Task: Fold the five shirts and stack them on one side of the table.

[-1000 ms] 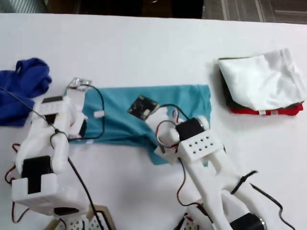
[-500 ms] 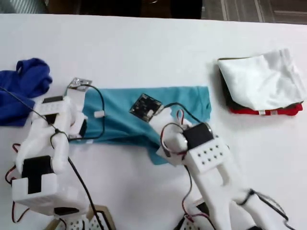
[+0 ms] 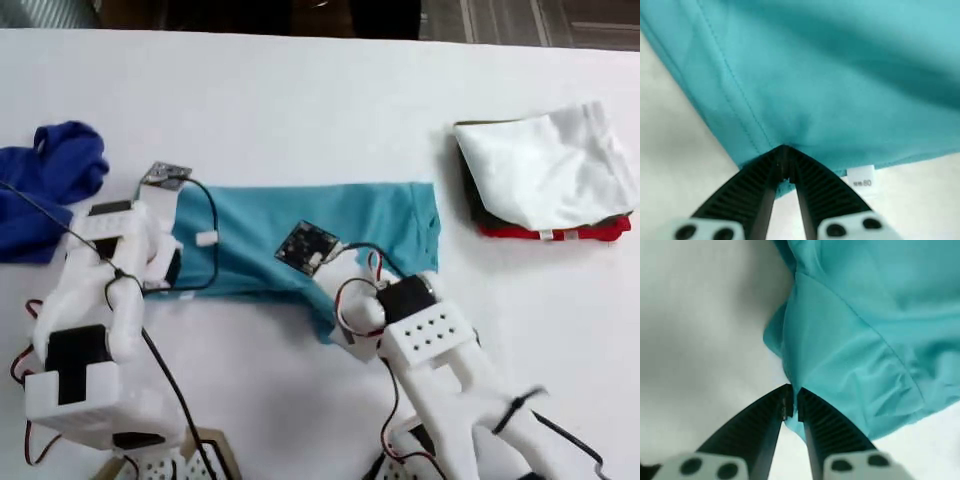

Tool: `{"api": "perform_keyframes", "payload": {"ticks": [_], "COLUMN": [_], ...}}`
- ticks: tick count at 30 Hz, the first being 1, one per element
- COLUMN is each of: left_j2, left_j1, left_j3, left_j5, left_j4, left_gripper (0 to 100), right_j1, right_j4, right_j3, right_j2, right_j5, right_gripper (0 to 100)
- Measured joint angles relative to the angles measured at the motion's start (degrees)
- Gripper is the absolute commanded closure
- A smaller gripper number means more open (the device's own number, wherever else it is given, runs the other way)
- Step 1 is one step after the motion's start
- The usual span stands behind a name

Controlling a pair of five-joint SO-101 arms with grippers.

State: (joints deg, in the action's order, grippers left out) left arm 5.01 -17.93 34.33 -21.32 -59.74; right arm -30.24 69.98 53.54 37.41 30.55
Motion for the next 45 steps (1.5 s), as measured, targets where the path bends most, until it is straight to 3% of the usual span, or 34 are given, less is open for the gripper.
{"api": "perform_keyframes", "payload": {"ticks": [2,5,11,14,15,17,23,31,38,45], "left_j2": [0.0,0.0,0.0,0.0,0.0,0.0,0.0,0.0,0.0,0.0], "left_j1": [0.0,0.0,0.0,0.0,0.0,0.0,0.0,0.0,0.0,0.0], "left_j3": [0.0,0.0,0.0,0.0,0.0,0.0,0.0,0.0,0.0,0.0], "left_j5": [0.0,0.0,0.0,0.0,0.0,0.0,0.0,0.0,0.0,0.0], "left_j4": [0.0,0.0,0.0,0.0,0.0,0.0,0.0,0.0,0.0,0.0], "left_gripper": [97,97,97,97,97,97,97,97,97,97], "right_j1": [-0.1,0.0,0.6,2.0,3.3,6.4,16.4,21.9,27.4,27.6], "right_j4": [-2.1,-1.7,11.3,13.8,13.1,9.3,-6.4,-2.3,-1.5,-1.5], "right_j3": [0.0,-2.1,-20.2,-28.3,-28.7,-27.3,-23.9,-31.1,-35.1,-35.1], "right_j2": [-1.9,-3.5,-1.1,-0.1,-0.1,-2.6,-24.4,-46.2,-48.4,-48.4], "right_j5": [0.0,0.0,0.0,0.0,0.0,0.0,-1.7,-4.1,-4.1,-4.1], "right_gripper": [82.2,81.4,84.5,95.2,99.4,95.8,97.9,97.9,97.9,97.9]}}
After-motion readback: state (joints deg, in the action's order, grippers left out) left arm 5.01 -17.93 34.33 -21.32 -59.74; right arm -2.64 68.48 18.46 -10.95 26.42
